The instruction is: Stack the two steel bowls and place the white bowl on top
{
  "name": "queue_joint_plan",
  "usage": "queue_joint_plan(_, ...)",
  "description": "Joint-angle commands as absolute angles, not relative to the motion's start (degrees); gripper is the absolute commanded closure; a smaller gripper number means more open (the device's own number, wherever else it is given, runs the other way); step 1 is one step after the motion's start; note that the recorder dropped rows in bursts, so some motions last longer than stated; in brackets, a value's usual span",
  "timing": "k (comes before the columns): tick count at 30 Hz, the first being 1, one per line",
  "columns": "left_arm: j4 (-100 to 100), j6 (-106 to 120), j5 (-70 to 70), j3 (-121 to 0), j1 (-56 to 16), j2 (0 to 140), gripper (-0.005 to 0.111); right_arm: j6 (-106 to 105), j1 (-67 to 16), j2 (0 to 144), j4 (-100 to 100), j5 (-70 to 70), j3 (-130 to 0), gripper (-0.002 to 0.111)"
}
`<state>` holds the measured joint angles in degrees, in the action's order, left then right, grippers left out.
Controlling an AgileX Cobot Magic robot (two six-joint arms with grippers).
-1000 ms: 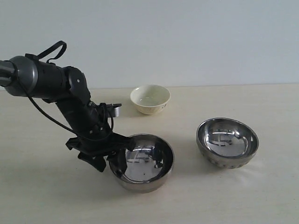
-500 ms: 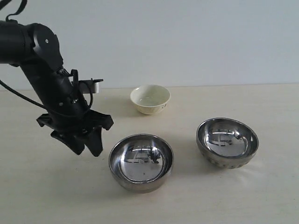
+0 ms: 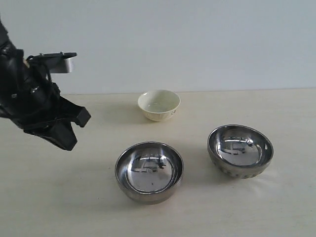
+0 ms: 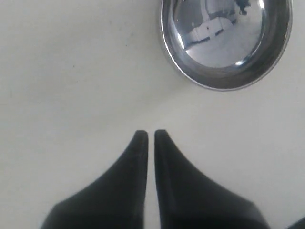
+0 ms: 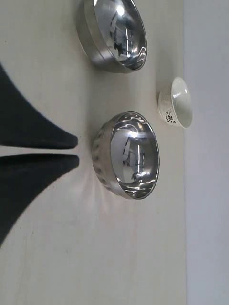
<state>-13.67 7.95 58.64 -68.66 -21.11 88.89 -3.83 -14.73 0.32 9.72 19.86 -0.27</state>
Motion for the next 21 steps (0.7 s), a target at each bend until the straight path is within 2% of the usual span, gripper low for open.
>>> queue_joint_plan(1, -18.5, 9.7, 40.8, -56.0, -20.9, 78.8, 0.103, -3.8, -14.4, 0.0, 9.6, 19.6, 0.0, 0.108)
queue_joint_plan(6, -32.2, 19.9, 24.2, -41.3, -21.2, 66.7, 0.103, -3.8, -14.4, 0.0, 9.6, 19.6, 0.0, 0.108)
queue_joint_plan(10, -41.4, 25.8, 17.6, -33.5, -21.3, 58.7, 0.103, -3.8, -14.4, 0.0, 9.6, 19.6, 0.0, 0.108)
queue_joint_plan(21, -42.6, 25.0, 19.4, -24.7, -21.2, 48.4, 0.103, -3.8, -14.4, 0.0, 9.6, 19.6, 0.0, 0.108)
